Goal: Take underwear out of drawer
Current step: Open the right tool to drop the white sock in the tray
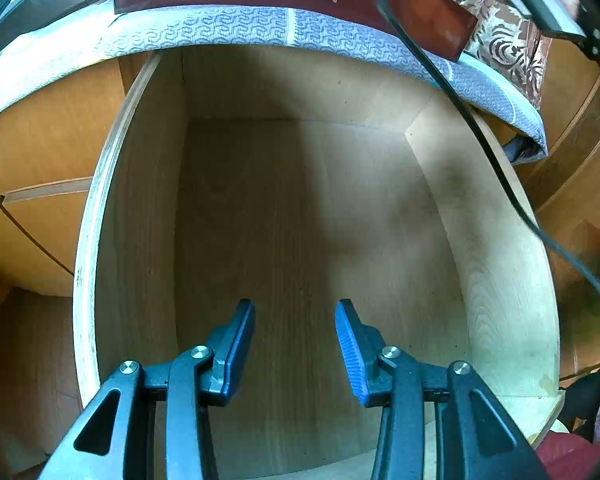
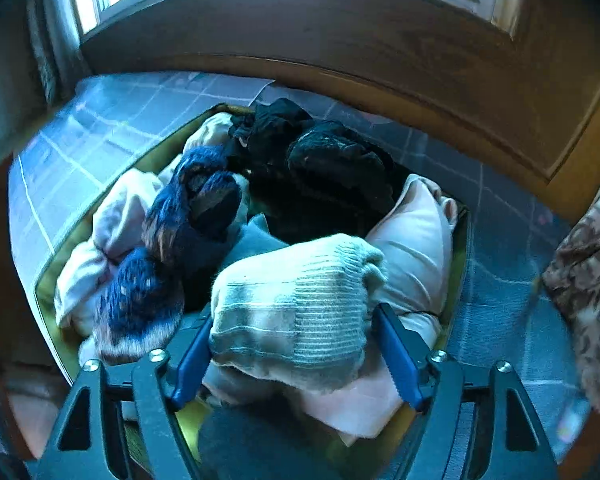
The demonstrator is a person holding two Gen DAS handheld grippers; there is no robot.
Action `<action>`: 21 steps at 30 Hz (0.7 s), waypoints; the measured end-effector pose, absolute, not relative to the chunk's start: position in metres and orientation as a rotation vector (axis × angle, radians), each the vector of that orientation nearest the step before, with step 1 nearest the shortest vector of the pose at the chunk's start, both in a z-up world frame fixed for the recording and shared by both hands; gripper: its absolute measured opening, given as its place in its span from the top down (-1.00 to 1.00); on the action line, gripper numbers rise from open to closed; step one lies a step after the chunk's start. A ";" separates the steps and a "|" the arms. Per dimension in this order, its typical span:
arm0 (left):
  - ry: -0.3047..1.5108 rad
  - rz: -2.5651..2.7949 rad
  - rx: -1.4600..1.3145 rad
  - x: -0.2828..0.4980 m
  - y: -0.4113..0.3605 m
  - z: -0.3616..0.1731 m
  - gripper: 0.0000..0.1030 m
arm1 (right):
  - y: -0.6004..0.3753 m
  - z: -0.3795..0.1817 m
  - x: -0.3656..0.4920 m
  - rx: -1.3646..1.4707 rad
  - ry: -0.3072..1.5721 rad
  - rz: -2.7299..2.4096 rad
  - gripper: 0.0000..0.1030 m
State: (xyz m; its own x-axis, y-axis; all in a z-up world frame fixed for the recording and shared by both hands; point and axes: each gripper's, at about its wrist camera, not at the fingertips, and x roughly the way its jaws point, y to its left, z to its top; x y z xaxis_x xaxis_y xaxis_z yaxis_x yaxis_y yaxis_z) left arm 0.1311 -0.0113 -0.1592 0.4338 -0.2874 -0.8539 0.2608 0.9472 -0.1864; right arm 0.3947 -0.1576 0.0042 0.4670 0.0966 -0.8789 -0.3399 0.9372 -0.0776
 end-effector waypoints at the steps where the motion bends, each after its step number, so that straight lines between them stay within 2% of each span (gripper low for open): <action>1: 1.071 -0.341 -0.027 0.131 -0.012 -0.159 0.18 | -0.156 0.007 0.390 -0.274 1.043 0.272 -0.54; 7: 1.076 -0.338 -0.025 0.133 -0.013 -0.160 0.18 | -0.158 0.036 0.357 -0.266 0.872 0.247 -0.56; 9: 1.076 -0.337 -0.027 0.133 -0.013 -0.159 0.18 | -0.159 0.034 0.354 -0.254 0.872 0.242 -0.52; 11: 1.077 -0.336 -0.027 0.133 -0.013 -0.159 0.18 | -0.158 0.026 0.355 -0.256 0.906 0.254 -0.23; 12: 1.076 -0.337 -0.028 0.133 -0.013 -0.159 0.18 | -0.156 0.017 0.359 -0.251 0.930 0.268 -0.20; 18: 1.071 -0.332 -0.022 0.132 -0.013 -0.159 0.18 | -0.148 0.008 0.346 -0.272 0.923 0.284 -0.23; 21: 1.063 -0.337 -0.030 0.131 -0.012 -0.157 0.18 | -0.162 0.018 0.333 -0.183 0.904 0.310 -0.29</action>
State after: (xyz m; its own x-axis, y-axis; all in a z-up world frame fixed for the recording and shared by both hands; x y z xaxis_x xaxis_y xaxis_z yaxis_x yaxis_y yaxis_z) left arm 0.1306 -0.0118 -0.1573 0.4402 -0.2861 -0.8511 0.2572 0.9483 -0.1858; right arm 0.3329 -0.1616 0.0176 0.5783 0.1866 -0.7942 -0.3396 0.9402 -0.0263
